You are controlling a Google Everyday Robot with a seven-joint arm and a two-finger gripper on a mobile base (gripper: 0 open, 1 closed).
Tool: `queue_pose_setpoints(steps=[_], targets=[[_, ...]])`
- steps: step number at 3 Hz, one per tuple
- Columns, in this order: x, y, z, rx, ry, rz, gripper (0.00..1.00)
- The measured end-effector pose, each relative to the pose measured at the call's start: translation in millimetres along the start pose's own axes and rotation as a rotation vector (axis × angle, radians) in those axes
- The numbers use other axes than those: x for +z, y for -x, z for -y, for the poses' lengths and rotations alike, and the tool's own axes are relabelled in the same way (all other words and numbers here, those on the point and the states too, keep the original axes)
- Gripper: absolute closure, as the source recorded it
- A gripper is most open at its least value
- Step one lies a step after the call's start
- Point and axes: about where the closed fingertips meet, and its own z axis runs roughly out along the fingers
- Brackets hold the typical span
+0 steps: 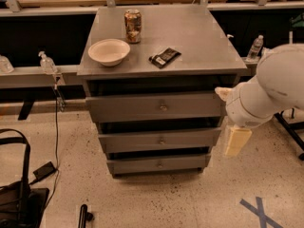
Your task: Open top drawer
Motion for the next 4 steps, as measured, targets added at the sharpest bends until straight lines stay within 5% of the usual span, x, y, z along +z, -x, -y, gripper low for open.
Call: queue_pose_setpoints(steps=[2,4], targets=[[92,-8,21,-0.038,-0.07,0.017,0.0],[151,-9,70,-0.077,-0.128,0.04,0.0]])
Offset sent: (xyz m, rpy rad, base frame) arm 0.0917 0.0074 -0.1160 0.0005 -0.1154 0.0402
